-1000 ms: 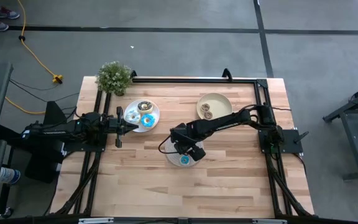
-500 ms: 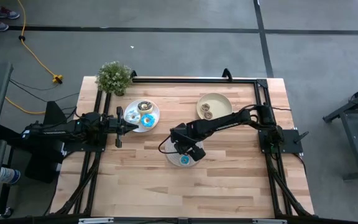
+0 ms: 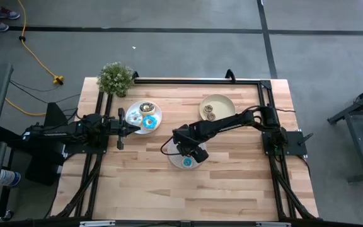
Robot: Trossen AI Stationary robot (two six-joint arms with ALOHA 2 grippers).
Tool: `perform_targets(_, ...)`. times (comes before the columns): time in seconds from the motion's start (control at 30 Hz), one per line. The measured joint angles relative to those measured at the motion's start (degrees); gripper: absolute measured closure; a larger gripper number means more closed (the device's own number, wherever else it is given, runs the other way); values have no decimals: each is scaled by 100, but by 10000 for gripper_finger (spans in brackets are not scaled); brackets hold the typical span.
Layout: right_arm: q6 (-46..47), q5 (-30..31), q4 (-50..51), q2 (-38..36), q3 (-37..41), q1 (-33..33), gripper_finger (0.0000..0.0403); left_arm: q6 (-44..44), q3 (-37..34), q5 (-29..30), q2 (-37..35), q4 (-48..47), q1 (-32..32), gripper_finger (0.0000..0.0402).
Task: Pick & Place donuts
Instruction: Put the small red donut on the brown plate
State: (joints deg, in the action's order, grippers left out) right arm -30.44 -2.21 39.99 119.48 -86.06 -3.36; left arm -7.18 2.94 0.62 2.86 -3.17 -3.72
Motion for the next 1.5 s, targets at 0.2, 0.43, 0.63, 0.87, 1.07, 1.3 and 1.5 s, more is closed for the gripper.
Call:
perform_targets(0.2,0,2,-78,0,-2,9,197,0,0,0,-1,-1,1,401)
perform_targets(0.43,197,21,-57,0,-111,35,211,2,0,0,2,1,0,401)
perform_targets(0.63,192,25,-41,-360,-133,106,213,1,0,0,1,0,1,401)
perform_targets(0.87,197,27,434,-911,-133,359,213,1,0,0,2,1,2,401)
perform_targets(1.07,323,33,1049,-1316,-131,709,213,2,0,-1,2,2,0,401)
perform_targets(1.3,1023,-54,1791,-1663,-129,1249,213,0,0,0,1,2,-1,401)
perform_targets(1.5,2189,-285,2452,-1909,-122,1756,213,1,0,0,2,2,0,401)
